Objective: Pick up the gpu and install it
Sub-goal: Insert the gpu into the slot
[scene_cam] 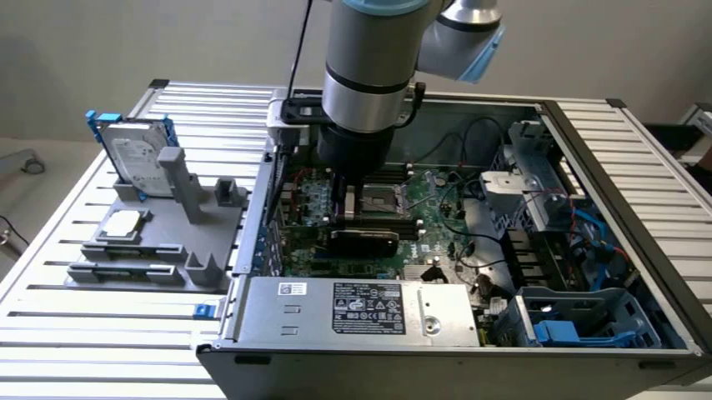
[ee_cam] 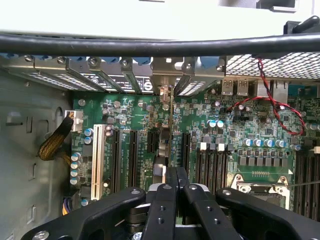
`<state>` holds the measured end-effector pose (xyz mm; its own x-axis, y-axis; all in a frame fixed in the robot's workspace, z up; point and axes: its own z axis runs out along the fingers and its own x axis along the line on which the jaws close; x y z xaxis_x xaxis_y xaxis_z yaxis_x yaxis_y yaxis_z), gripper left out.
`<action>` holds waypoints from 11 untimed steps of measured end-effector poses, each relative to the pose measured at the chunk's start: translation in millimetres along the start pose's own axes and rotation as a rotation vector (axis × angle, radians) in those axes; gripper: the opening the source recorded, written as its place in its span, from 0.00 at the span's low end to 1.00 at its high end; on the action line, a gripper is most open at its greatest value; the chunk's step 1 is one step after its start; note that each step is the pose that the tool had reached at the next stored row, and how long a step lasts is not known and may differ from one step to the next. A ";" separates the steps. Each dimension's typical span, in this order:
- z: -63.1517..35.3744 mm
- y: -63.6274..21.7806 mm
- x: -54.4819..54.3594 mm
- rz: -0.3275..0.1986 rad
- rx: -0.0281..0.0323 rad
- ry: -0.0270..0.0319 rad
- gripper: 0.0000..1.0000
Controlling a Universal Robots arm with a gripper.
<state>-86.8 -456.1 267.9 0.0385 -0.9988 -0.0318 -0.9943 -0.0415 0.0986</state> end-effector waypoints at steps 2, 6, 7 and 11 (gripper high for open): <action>1.0 -0.1 0.0 0.001 0.0004 0.0000 0.13; 1.7 -0.1 0.0 0.003 0.0001 0.0007 0.13; 1.7 -0.2 0.0 0.004 0.0001 0.0007 0.13; -5.7 0.6 -0.3 0.005 0.0004 -0.0001 0.13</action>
<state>-86.9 -455.9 273.7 0.0333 -0.9990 -0.0313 -0.9945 -0.0362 0.0984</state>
